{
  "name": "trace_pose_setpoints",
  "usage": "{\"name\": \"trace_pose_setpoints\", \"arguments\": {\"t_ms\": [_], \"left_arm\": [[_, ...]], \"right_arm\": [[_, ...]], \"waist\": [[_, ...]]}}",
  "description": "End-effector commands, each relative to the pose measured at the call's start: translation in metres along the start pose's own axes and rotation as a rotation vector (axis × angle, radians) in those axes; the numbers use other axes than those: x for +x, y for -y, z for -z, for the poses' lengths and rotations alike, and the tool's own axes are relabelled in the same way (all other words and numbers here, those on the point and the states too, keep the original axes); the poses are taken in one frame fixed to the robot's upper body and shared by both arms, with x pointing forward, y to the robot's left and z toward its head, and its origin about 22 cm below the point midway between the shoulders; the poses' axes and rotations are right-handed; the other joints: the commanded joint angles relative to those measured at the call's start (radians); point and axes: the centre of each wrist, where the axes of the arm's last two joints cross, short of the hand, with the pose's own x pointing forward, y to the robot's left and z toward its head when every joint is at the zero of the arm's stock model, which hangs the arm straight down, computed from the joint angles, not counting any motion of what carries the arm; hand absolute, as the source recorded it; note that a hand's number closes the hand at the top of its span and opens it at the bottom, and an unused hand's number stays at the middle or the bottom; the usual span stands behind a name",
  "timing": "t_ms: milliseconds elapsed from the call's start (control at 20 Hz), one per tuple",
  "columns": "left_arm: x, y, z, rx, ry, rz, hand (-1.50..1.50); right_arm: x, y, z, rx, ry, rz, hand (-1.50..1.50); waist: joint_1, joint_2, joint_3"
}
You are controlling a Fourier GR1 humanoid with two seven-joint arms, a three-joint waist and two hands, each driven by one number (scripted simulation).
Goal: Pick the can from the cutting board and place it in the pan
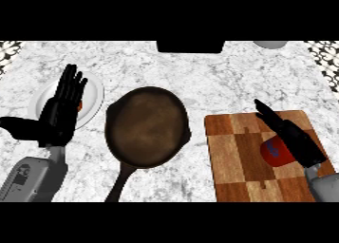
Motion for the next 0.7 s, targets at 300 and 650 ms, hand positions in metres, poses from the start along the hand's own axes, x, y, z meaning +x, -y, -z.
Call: {"name": "trace_pose_setpoints", "arguments": {"t_ms": [300,650], "left_arm": [[-0.031,-0.083,-0.033,0.19,-0.325,0.294,0.0],[-0.03,-0.128,-0.047,0.249,-0.495,0.445,0.0]], "right_arm": [[0.05,0.053,0.008,-0.496,0.53,0.548,-1.5],[-0.023,0.073,-0.052,-0.823,0.299,0.499,-1.5]], "waist": [[-0.107,-0.016,0.076],[-0.048,0.025,0.025]]}}
